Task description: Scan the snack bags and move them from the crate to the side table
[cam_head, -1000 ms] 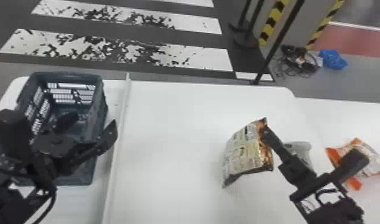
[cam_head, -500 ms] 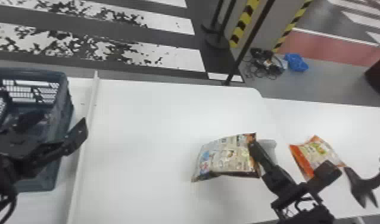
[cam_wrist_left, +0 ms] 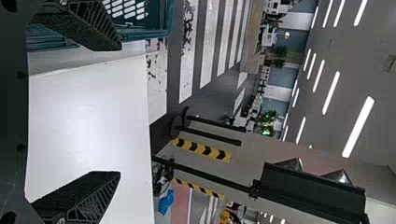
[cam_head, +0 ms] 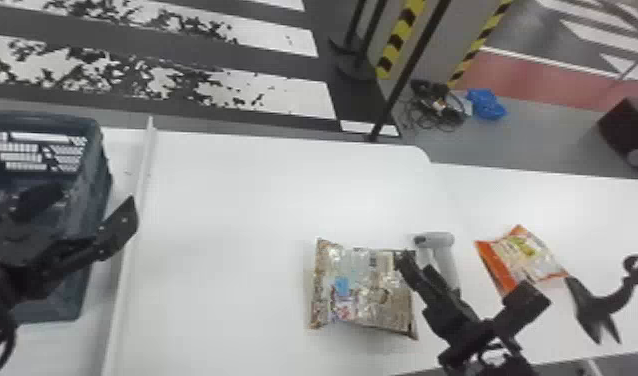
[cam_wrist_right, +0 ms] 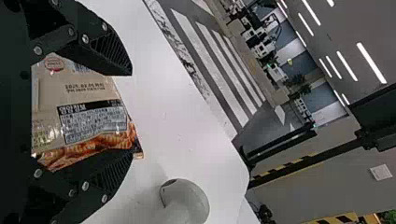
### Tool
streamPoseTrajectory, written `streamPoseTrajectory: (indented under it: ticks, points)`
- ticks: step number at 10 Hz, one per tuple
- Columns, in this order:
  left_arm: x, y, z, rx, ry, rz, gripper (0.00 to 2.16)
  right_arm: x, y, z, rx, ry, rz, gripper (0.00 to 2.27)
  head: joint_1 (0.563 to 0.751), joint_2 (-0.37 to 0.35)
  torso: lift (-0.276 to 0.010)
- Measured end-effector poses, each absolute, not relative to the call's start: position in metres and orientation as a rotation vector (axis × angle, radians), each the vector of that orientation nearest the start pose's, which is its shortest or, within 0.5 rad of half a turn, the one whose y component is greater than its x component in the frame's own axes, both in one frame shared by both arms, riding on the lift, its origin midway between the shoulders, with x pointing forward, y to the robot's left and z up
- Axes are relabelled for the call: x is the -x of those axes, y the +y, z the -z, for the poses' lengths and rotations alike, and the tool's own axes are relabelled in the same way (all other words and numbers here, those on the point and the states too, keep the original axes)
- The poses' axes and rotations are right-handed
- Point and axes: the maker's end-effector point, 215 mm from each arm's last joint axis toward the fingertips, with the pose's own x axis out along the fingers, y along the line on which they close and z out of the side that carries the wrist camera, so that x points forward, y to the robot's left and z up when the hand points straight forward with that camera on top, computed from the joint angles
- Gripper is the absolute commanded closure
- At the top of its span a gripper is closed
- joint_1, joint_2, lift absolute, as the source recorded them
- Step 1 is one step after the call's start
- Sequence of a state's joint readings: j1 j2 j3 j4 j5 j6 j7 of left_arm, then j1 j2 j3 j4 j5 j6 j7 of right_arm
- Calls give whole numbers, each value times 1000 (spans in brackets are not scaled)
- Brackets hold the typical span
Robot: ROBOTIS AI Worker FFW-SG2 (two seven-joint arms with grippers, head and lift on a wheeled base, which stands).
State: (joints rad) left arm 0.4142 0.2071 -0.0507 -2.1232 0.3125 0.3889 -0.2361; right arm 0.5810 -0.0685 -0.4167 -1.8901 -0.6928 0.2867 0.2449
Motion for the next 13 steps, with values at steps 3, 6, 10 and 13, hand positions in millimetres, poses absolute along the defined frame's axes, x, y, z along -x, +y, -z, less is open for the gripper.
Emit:
streamPoseTrajectory:
  ticks: [3,6,10,13]
  points:
    - [-444,145,367,153,266,425,36,-395,-370,412,-457,252,-87,73,695,-302,-87]
    - [-443,139,367,154,267,432,36,-370,-295,381,-473,340,-376,1001,695,-226,-87]
    - [-442,137,365,151,264,437,36,-310,-214,443,-489,670,-600,2219,695,-125,-87]
    - [-439,137,369,153,272,440,36,-268,-188,478,-411,848,-636,2219,695,-83,-87]
